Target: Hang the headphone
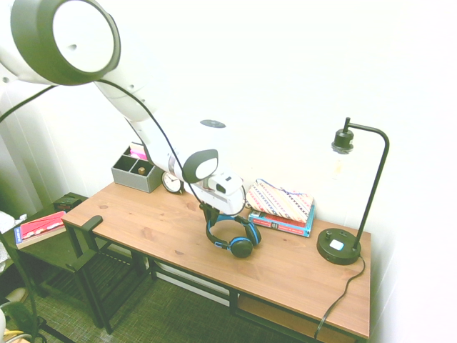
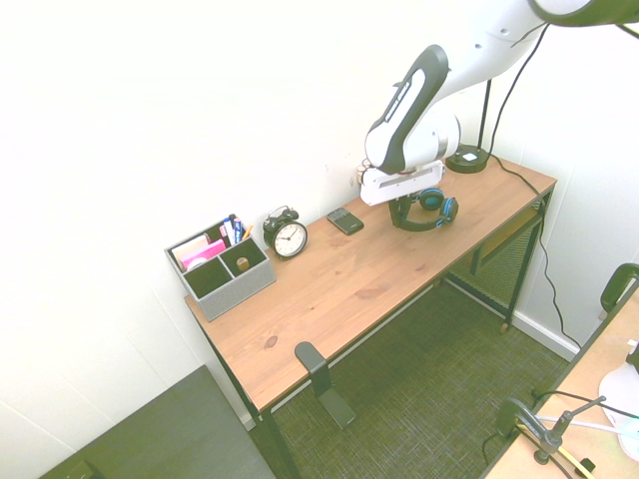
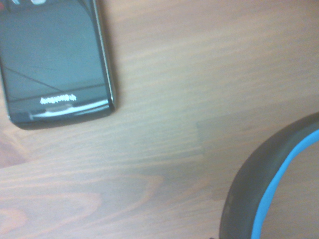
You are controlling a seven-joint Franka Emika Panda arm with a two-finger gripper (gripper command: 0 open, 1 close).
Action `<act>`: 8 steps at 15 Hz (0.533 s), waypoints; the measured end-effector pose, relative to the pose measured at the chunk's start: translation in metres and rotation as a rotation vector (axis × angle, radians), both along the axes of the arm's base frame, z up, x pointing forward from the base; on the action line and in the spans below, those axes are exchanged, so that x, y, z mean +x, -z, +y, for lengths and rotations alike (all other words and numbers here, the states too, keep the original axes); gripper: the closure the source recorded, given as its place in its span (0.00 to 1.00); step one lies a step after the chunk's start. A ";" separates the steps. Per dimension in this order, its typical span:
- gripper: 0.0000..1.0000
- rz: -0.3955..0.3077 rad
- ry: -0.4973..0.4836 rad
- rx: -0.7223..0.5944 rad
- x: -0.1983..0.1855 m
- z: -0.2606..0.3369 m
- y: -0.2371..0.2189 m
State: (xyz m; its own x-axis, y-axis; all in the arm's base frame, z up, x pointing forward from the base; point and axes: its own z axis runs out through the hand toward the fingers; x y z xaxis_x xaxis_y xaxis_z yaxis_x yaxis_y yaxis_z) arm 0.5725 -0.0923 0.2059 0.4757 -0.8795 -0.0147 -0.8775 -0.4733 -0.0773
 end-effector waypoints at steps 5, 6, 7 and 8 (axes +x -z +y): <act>1.00 0.042 -0.053 0.052 -0.033 0.023 -0.126; 1.00 0.044 -0.079 0.042 -0.044 0.037 -0.145; 1.00 0.050 -0.112 0.030 -0.060 0.060 -0.159; 1.00 0.056 -0.148 0.017 -0.077 0.087 -0.167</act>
State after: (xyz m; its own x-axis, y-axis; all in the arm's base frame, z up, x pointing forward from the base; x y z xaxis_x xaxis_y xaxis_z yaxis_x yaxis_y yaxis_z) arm 0.4952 -0.0052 0.3725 0.5980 -0.7993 -0.0594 -0.8015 -0.5967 -0.0391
